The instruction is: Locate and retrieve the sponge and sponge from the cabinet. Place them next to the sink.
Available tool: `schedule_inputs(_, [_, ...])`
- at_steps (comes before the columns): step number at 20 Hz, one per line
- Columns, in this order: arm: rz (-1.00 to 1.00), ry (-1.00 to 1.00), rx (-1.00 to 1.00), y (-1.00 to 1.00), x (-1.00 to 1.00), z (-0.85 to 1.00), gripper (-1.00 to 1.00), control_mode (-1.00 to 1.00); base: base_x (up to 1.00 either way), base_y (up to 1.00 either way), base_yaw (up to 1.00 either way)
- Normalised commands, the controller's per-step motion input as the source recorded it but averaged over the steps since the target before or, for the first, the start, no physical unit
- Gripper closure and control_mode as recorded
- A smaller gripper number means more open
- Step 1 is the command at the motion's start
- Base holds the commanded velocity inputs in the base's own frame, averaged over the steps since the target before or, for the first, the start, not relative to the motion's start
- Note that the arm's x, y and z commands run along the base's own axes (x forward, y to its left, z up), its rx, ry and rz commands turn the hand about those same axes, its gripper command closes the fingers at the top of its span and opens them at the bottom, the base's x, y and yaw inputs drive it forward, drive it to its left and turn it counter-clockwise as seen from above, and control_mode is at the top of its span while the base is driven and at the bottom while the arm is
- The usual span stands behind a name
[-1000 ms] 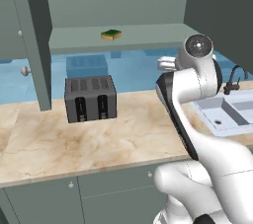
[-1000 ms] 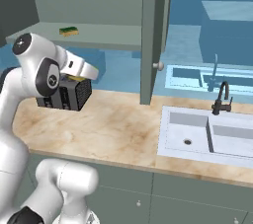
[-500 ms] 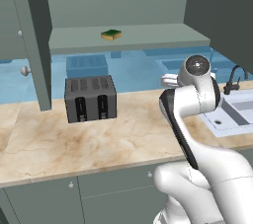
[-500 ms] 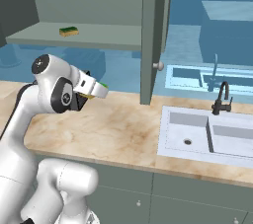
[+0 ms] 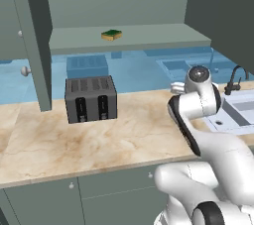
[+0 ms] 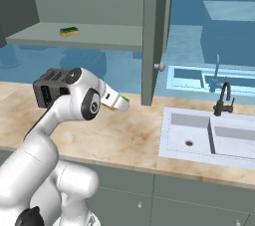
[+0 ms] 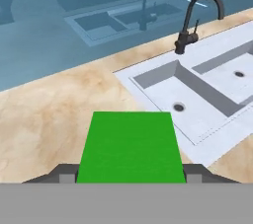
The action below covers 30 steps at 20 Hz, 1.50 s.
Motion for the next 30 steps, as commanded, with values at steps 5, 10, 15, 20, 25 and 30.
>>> schedule_inputs(5, [-0.06, -0.02, 0.0, -0.34, 0.51, -0.49, 1.0, -1.0, 0.0, 0.0, 0.0])
schedule_inputs(10, [-0.02, 0.01, 0.0, -0.27, 0.61, -0.41, 1.0, -1.0, 0.0, 0.0, 0.0])
schedule_inputs(15, [0.01, 0.0, 0.0, -0.14, 0.52, -0.14, 1.0, -1.0, 0.0, 0.0, 0.0])
schedule_inputs(20, [0.04, 0.06, 0.02, -0.01, 0.37, -0.11, 1.0, -1.0, 0.0, 0.0, 0.0])
schedule_inputs(25, [0.01, 0.06, 0.0, -0.13, 0.35, -0.2, 1.0, -1.0, 0.0, 0.0, 0.0])
schedule_inputs(30, [0.01, 0.01, 0.0, -0.19, 0.24, -0.15, 1.0, -1.0, 0.0, 0.0, 0.0])
